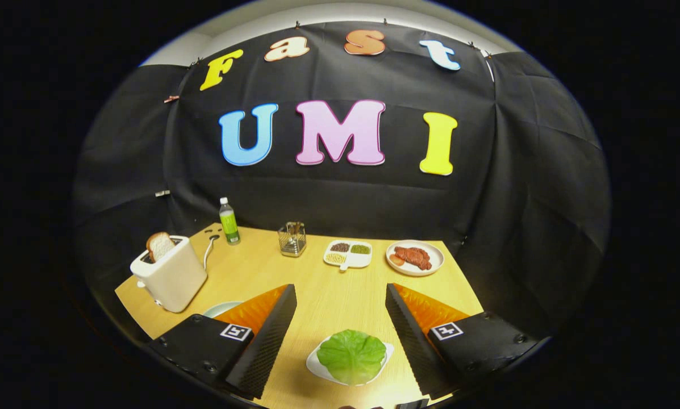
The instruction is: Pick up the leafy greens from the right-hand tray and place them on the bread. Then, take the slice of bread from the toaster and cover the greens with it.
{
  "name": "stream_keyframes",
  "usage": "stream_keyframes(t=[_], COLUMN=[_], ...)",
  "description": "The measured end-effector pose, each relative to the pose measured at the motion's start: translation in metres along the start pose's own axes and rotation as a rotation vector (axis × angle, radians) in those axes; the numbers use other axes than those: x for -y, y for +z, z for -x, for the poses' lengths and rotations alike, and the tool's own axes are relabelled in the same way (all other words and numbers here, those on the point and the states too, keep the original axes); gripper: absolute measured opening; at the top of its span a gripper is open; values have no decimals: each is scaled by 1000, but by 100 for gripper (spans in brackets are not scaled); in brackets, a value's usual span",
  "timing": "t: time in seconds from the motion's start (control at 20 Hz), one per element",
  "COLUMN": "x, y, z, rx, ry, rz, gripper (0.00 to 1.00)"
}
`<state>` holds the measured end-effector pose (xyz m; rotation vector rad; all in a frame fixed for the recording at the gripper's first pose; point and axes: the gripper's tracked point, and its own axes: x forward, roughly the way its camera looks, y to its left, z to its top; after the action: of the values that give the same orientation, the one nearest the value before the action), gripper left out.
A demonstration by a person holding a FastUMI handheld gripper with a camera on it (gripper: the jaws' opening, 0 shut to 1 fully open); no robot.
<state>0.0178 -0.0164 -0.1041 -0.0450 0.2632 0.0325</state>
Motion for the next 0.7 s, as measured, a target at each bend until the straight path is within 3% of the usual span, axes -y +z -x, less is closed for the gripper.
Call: stream_keyframes(t=[0.45,0.7], x=[16,23], y=[-130,-178], z=[-48,-65], rx=[-392,-533], ry=[59,68], rz=[18,29], gripper=[99,99])
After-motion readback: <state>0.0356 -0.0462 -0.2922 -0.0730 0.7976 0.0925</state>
